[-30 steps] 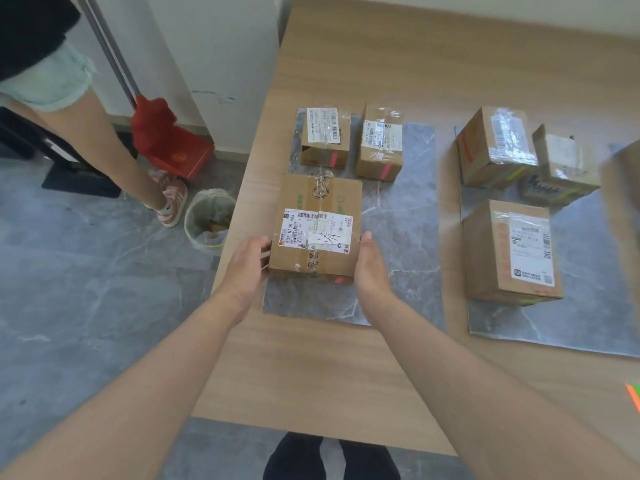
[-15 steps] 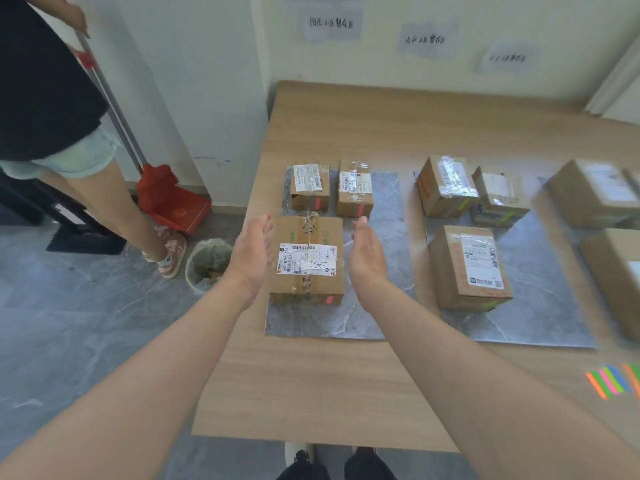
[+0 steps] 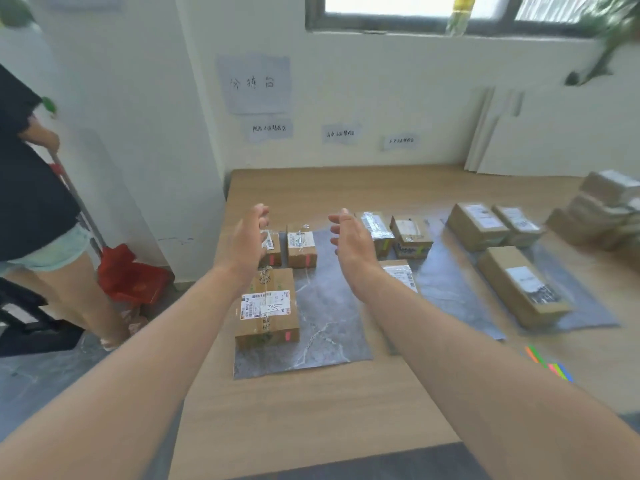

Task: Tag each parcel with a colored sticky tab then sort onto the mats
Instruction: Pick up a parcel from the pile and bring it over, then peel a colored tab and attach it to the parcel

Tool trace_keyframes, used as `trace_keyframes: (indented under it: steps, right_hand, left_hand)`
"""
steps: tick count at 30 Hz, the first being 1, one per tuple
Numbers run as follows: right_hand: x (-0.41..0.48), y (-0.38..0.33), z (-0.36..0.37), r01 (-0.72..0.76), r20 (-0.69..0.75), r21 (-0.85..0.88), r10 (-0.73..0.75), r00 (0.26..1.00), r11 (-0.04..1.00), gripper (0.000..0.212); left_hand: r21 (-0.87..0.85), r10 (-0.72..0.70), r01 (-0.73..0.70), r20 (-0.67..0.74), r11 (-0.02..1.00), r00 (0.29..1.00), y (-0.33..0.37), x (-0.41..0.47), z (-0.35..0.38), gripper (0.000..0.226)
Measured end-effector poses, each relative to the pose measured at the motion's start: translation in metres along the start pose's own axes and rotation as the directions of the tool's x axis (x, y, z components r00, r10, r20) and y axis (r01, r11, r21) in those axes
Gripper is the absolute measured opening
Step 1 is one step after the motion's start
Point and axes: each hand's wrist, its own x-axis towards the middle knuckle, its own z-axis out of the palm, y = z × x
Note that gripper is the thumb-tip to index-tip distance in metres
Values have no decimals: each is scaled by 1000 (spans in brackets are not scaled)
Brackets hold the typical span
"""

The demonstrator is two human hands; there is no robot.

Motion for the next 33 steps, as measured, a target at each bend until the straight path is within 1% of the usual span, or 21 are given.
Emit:
trace_keyframes:
  steps: [2, 5, 8, 11, 15, 22, 25, 29, 31, 33]
  right_hand:
    - [-3, -13, -21, 37, -18, 17, -37, 999, 999, 40]
    - [-6, -32, -56, 68, -35, 44, -67, 997, 997, 36]
    - [-13, -50, -93, 93, -39, 31, -92, 995, 995, 33]
    - [-23, -65, -131, 124, -65, 15, -123, 990, 992, 42]
    - [-34, -78, -185, 148, -113, -5, -147, 983, 989, 50]
    - [-48, -64, -279, 189, -214, 4, -184, 959, 982, 44]
    - [-52, -51, -310, 172, -274, 37, -155, 949, 984, 38]
    - [-57, -34, -345, 143, -370, 69, -107, 923, 987, 39]
    - [-57, -28, -361, 134, -422, 67, -94, 902, 989, 33]
    - [-57, -24, -377, 126, -469, 83, -72, 880, 989, 32]
  left_hand:
    - [3, 8, -9, 29, 1000, 1000, 16, -12, 18, 65]
    - [-17, 33, -33, 38, 999, 999, 36, -29, 47, 57]
    - [-32, 45, -43, 47, 999, 998, 54, -40, 77, 55]
    - [-44, 33, -30, 62, 999, 998, 70, -55, 110, 52]
    - [-9, 71, -71, 141, 997, 987, 82, -68, 161, 55]
    - [14, 82, -88, 254, 996, 964, 88, -89, 253, 58]
    - [35, 67, -83, 330, 996, 942, 82, -96, 287, 59]
    - [58, 31, -61, 421, 996, 907, 74, -99, 331, 58]
    - [67, 20, -59, 475, 996, 880, 71, -97, 352, 58]
    - [64, 17, -61, 537, 996, 843, 69, -94, 373, 57]
